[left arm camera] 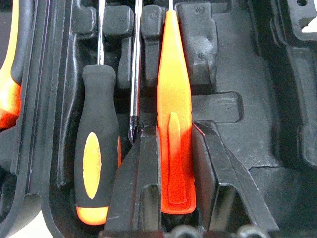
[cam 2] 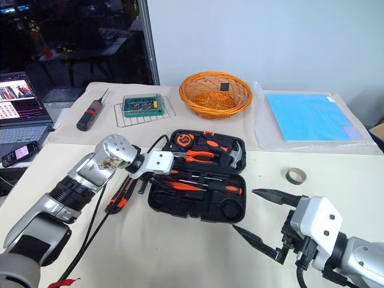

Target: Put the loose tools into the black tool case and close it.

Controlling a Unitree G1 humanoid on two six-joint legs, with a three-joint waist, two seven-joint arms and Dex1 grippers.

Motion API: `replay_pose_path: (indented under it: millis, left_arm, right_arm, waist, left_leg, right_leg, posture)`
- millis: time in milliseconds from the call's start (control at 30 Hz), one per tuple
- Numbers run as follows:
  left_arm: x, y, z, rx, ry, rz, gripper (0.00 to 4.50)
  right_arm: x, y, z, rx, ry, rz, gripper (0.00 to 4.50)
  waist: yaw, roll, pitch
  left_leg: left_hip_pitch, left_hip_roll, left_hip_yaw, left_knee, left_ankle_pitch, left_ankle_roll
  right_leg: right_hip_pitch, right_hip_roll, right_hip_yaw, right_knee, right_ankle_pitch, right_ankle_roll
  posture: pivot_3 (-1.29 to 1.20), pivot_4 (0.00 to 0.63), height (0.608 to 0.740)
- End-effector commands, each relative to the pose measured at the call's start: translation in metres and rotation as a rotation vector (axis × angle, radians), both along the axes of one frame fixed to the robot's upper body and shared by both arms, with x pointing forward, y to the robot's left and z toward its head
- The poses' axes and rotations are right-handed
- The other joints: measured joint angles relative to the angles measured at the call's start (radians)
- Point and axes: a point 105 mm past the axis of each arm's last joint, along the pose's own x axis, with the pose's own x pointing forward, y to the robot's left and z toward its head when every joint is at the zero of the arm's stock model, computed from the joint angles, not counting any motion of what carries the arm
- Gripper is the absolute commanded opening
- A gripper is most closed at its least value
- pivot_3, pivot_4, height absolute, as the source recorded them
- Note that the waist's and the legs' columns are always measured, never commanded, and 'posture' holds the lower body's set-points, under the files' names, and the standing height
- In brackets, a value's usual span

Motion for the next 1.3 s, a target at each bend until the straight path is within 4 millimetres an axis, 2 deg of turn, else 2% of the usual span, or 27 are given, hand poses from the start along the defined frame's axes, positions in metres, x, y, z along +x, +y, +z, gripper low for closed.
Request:
replay_pose_path:
  millis: [33,67,133,200,233,333,433,567,667,767,933,1000,1033,1100,1200,1233,1267,1300]
  left_arm:
    - [0.002,0.015,-0.005,0.067,0.012,0.023,0.42]
    - [0.002,0.015,-0.006,0.071,0.013,0.021,0.42]
    - [0.004,0.013,-0.005,0.061,-0.003,0.025,1.42]
    - [0.005,0.007,0.007,-0.014,-0.010,0.031,1.88]
    - [0.004,0.005,0.016,-0.065,0.003,0.032,2.31]
    - [-0.003,0.001,0.040,-0.215,0.079,0.046,2.31]
    - [-0.010,0.003,0.051,-0.317,0.148,0.080,1.56]
    - [-0.012,-0.005,0.052,-0.444,0.159,0.141,0.06]
    - [-0.012,-0.015,0.043,-0.492,0.145,0.175,0.02]
    - [-0.010,-0.022,0.011,-0.438,0.128,0.237,0.02]
    - [-0.014,-0.008,-0.048,-0.240,0.094,0.290,0.02]
    - [-0.017,-0.008,-0.052,-0.267,0.116,0.304,0.02]
    - [-0.017,-0.009,-0.050,-0.282,0.111,0.306,0.02]
    - [-0.011,-0.012,-0.033,-0.369,0.074,0.320,0.02]
    - [-0.009,-0.014,0.006,-0.579,0.077,0.351,0.02]
    - [-0.004,0.000,0.031,-0.674,0.066,0.442,0.02]
    - [-0.001,0.016,0.054,-0.764,0.048,0.538,0.26]
    - [-0.002,0.031,0.068,-0.830,0.040,0.634,0.52]
  right_arm:
    - [-0.003,0.005,0.005,-0.005,-0.030,0.025,4.50]
    - [-0.003,0.005,0.005,-0.005,-0.030,0.025,4.50]
    - [-0.003,0.005,0.004,-0.005,-0.029,0.026,4.50]
    - [-0.003,0.005,0.004,-0.005,-0.028,0.025,4.50]
    - [-0.004,0.005,0.004,-0.004,-0.027,0.024,4.50]
    - [-0.004,0.005,0.004,-0.003,-0.024,0.024,4.50]
    - [-0.003,0.005,0.003,0.001,-0.023,0.028,4.50]
    - [0.000,0.005,0.002,0.005,-0.022,0.035,4.50]
    - [0.002,0.005,0.002,0.007,-0.025,0.039,4.50]
    - [0.004,0.006,0.002,0.006,-0.026,0.045,4.50]
    - [0.003,0.007,0.002,0.003,-0.022,0.054,4.50]
    - [0.004,0.007,0.002,0.002,-0.022,0.059,4.50]
    - [0.004,0.008,0.002,0.002,-0.021,0.061,4.50]
    - [0.005,0.008,0.002,0.003,-0.021,0.069,4.50]
    - [0.006,0.011,0.003,0.011,-0.025,0.090,4.50]
    - [0.006,0.013,0.004,0.019,-0.029,0.111,4.50]
    - [0.007,0.015,0.005,0.030,-0.034,0.133,4.50]
    - [0.008,0.016,0.007,0.041,-0.037,0.151,4.50]
  waist:
    - [0.000,0.000,0.000]
    - [0.000,0.000,0.000]
    - [0.000,0.000,0.000]
    - [0.000,0.000,0.000]
    - [0.001,0.000,0.000]
    - [0.003,0.000,0.000]
    - [0.003,0.000,0.000]
    - [0.003,0.000,0.000]
    - [0.005,0.000,0.000]
    - [0.006,0.000,0.000]
    - [0.005,0.000,-0.001]
    - [0.006,0.002,-0.004]
    - [0.006,0.002,-0.005]
    - [0.005,0.003,-0.006]
    - [0.004,0.003,-0.006]
    - [0.004,0.002,-0.005]
    - [0.001,0.000,-0.004]
    - [-0.003,-0.002,-0.002]
  left_leg:
    - [0.000,0.000,0.000,0.000,0.000,0.000]
    - [0.000,0.000,0.000,0.000,0.000,0.000]
    - [0.000,0.000,0.000,0.000,0.000,0.000]
    - [0.001,0.000,0.000,0.000,0.000,0.000]
    - [0.001,0.000,0.000,0.000,0.000,0.000]
    - [0.000,0.000,0.000,0.001,0.000,0.000]
    - [-0.001,0.000,0.000,0.004,-0.001,0.001]
    - [-0.001,0.000,0.000,0.006,-0.001,0.002]
    - [0.000,0.000,-0.001,0.008,-0.002,0.003]
    - [0.002,-0.001,-0.002,0.009,-0.003,0.005]
    - [0.002,-0.001,-0.002,0.009,-0.003,0.005]
    - [0.007,-0.001,-0.003,0.008,-0.003,0.005]
    - [0.008,-0.001,-0.003,0.007,-0.004,0.005]
    - [0.010,0.000,-0.003,0.007,-0.004,0.005]
    - [0.010,0.000,-0.002,0.008,-0.003,0.005]
    - [0.009,0.000,-0.002,0.008,-0.003,0.004]
    - [0.008,0.000,-0.002,0.008,-0.003,0.004]
    - [0.008,0.000,-0.002,0.008,-0.003,0.004]
  right_leg:
    - [0.000,0.000,0.000,0.000,0.000,0.000]
    - [0.000,0.000,0.000,0.000,0.000,0.000]
    - [0.000,0.000,0.000,0.000,0.000,0.000]
    - [0.000,0.000,0.000,0.000,0.000,0.000]
    - [0.000,0.000,0.000,0.000,0.000,0.000]
    - [0.000,0.000,0.000,0.001,0.000,0.000]
    - [0.000,0.000,0.000,0.002,0.000,0.000]
    - [0.001,-0.001,0.000,0.002,-0.002,0.005]
    - [0.004,-0.001,0.000,0.002,-0.002,0.006]
    - [0.007,-0.002,0.000,0.001,-0.001,0.006]
    - [0.008,-0.002,-0.001,0.000,0.001,0.002]
    - [0.012,-0.003,-0.001,-0.001,0.001,0.002]
    - [0.013,-0.003,-0.001,-0.001,0.000,0.001]
    - [0.014,-0.004,-0.001,-0.001,-0.004,-0.002]
    - [0.013,-0.005,-0.001,-0.001,-0.005,0.002]
    - [0.012,-0.005,0.000,-0.001,-0.004,0.002]
    - [0.012,-0.005,0.000,-0.001,-0.004,0.002]
    - [0.011,-0.005,0.001,0.000,-0.004,0.002]
  posture:
    - [0.00,0.150,0.740]
    - [0.00,0.150,0.740]
    - [0.00,0.150,0.740]
    - [0.00,0.150,0.740]
    - [0.00,0.150,0.740]
    - [0.00,0.150,0.740]
    - [0.00,0.150,0.740]
    - [0.00,0.150,0.740]
    - [0.00,0.150,0.740]
    - [0.00,0.150,0.740]
    - [0.00,0.150,0.740]
    - [0.00,0.150,0.740]
    - [0.00,0.150,0.740]
    - [0.00,0.150,0.740]
    - [0.00,0.150,0.740]
    - [0.00,0.150,0.740]
    - [0.00,0.150,0.740]
    - [0.00,0.150,0.740]
